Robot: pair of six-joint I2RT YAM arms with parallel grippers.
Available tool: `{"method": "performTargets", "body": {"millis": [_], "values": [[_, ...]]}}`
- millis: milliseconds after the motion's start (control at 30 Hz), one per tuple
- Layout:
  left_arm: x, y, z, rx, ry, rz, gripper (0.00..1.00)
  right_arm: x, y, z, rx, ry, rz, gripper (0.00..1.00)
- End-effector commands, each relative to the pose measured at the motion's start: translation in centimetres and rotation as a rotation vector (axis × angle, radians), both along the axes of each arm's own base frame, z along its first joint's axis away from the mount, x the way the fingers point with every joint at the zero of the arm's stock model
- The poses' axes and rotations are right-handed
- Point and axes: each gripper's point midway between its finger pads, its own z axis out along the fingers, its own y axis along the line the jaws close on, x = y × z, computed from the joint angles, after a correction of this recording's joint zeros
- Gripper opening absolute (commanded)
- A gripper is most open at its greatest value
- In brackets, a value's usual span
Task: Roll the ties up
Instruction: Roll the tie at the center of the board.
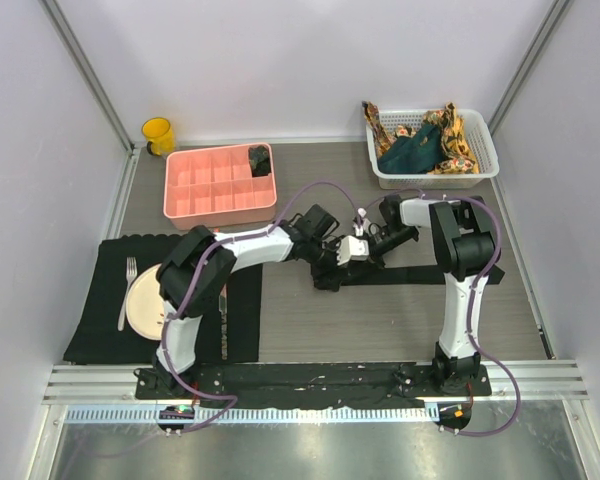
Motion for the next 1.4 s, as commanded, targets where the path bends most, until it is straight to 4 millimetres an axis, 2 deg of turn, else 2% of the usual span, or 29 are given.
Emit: {"method": "performTargets", "body": {"millis": [0,33,67,100,300,433,533,567,733,800,833,900,967,1133,1367], "values": [[-0.2,1.7,-0.4,-0.057,0.010,0.071,0.72,-1.3,-3.2,-4.8,-0.175,0.011,0.030,0.01],[-0.2,1.6,0.1,-0.092,0.015,0.095,0.75,-1.2,-3.6,-5.1,-0.187,0.018,0.026,0.01],[-0.4,2.1,-0.4,-0.105,0.022,0.108,0.78,-1.4,-3.7,-5.3,-0.189,0.024,0.028,0.01],[0.1,1.4,0.7,-0.163,-0.012,0.108,0.80,-1.5,-3.9,-5.6,-0.195,0.034,0.029,0.01],[1.6,-0.1,3.0,-0.310,-0.111,0.104,0.80,-1.5,-4.6,-6.2,-0.212,0.070,0.015,0.01],[1.7,-0.8,2.9,-0.264,-0.121,0.086,0.80,-1.2,-4.5,-5.6,-0.190,0.056,0.032,0.01],[2.3,-0.8,3.7,-0.194,-0.186,0.070,0.80,-1.0,-4.4,-5.3,-0.177,0.051,0.033,0.01],[2.4,-0.2,3.5,-0.152,-0.196,0.056,0.81,-0.9,-4.3,-5.2,-0.174,0.043,0.036,0.01],[1.2,1.1,3.2,-0.077,-0.233,-0.106,0.84,-0.8,-4.2,-4.7,-0.160,0.038,0.036,0.01],[0.2,1.0,3.1,-0.072,-0.194,-0.172,0.84,-0.8,-4.1,-4.5,-0.154,0.035,0.037,0.01],[0.3,0.5,3.7,-0.083,-0.191,-0.179,0.84,-0.8,-4.0,-4.4,-0.150,0.036,0.034,0.01],[-0.5,0.5,2.9,-0.071,-0.140,-0.203,0.85,-0.6,-3.9,-4.3,-0.147,0.033,0.032,0.01],[-0.7,-0.2,3.0,-0.080,-0.141,-0.214,0.84,-0.5,-3.8,-4.2,-0.141,0.032,0.030,0.01],[-0.2,-1.7,2.0,-0.064,-0.145,-0.207,0.76,-0.2,-3.5,-3.9,-0.125,0.030,0.024,0.01],[0.5,-1.6,0.6,-0.023,-0.167,-0.209,0.63,-0.3,-3.1,-3.5,-0.111,0.031,0.026,0.01]]}}
